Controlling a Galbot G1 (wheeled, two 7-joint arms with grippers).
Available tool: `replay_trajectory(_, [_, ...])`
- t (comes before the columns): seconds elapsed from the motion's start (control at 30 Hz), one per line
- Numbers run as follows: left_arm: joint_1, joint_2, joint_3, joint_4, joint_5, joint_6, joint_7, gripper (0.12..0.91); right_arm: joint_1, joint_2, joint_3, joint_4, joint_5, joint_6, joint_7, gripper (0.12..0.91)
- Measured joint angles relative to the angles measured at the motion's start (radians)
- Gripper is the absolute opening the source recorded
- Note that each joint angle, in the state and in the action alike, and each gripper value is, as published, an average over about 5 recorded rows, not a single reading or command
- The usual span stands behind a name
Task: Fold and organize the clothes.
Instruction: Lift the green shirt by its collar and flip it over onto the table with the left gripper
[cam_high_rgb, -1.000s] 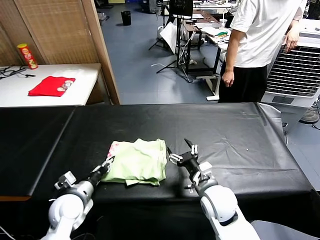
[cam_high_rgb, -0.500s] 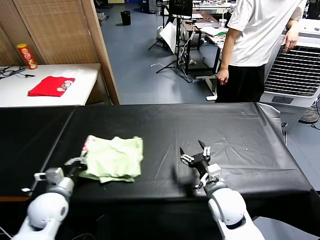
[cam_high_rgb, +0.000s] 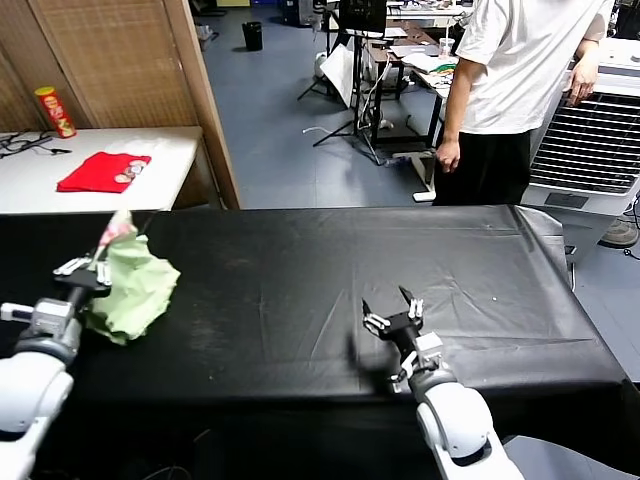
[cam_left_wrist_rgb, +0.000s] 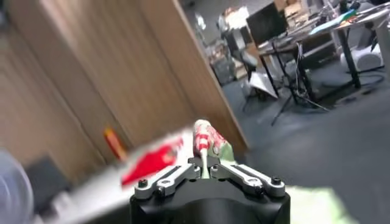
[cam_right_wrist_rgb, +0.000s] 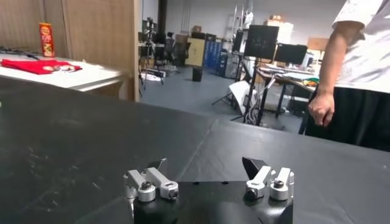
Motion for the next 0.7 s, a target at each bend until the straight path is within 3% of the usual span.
replay_trajectory(0.2, [-0.029,-0.125,0.179,-0.041,-0.058,0.041,-0.041,0.157,-0.024,-0.003,0.022,0.013,0.009,-0.003,-0.004,0.798])
replay_trajectory(0.4, [-0.042,-0.276,0.372,-0.021,-0.01,0.024,-0.03,0.177,-0.032,-0.023,0.032,0.024,0.076,-0.025,-0.023,0.798])
replay_trajectory(0.5, [-0.042,-0.338,0.44,-0.003,0.026,-0.007,-0.009,0.291,-0.024,-0.036,0.02,0.022,0.132,-0.048,-0.042,0.798])
replay_trajectory(0.7, [-0.023,-0.381,0.496,-0.009,0.071,-0.087,0.081,0.623,0.023,-0.055,-0.033,-0.008,0.319,-0.135,-0.049,0.798])
